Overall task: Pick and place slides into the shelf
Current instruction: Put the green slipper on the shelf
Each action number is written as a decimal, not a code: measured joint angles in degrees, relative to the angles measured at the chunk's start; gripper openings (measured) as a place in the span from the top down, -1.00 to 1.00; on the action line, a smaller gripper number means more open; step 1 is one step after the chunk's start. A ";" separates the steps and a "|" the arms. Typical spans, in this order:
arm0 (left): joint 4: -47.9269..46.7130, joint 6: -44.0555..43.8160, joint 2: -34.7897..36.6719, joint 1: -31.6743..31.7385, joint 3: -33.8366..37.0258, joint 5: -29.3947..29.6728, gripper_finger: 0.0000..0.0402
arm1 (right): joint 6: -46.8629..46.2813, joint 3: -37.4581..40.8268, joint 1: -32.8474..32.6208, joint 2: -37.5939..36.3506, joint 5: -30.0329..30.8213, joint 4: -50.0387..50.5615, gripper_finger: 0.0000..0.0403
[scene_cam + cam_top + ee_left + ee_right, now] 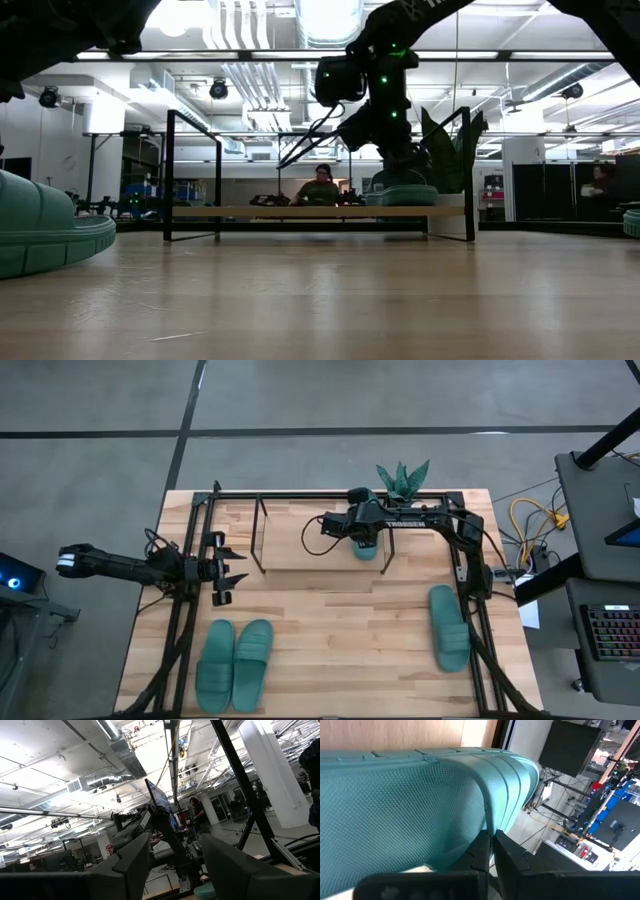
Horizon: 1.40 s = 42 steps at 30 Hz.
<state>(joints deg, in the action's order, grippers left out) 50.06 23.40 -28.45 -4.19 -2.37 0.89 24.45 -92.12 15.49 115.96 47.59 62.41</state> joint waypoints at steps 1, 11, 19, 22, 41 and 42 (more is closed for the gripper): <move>-0.02 0.00 -0.02 -0.02 0.00 0.02 0.17 | 0.00 0.00 0.00 0.00 -0.02 -0.04 0.95; -0.02 0.00 0.00 -0.02 0.00 0.02 0.17 | 0.28 0.00 -0.59 -0.03 0.00 0.57 0.95; -0.02 0.00 -0.02 0.00 0.00 0.02 0.17 | -2.19 0.00 -0.59 -0.04 -0.02 0.65 0.94; -0.02 0.00 -0.01 -0.01 -0.01 0.02 0.17 | -2.87 0.00 -0.59 -0.07 -0.04 1.28 0.93; -0.03 -0.01 -0.02 -0.01 -0.01 0.02 0.17 | -8.72 0.00 -0.66 -5.16 -6.83 3.21 0.52; -0.02 0.00 -0.02 0.00 -0.02 0.02 0.17 | -9.45 0.00 -0.70 -5.73 -7.63 3.17 0.49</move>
<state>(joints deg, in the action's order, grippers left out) 50.04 23.40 -28.47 -4.19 -2.39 0.91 15.00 -92.12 14.79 110.23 39.96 65.58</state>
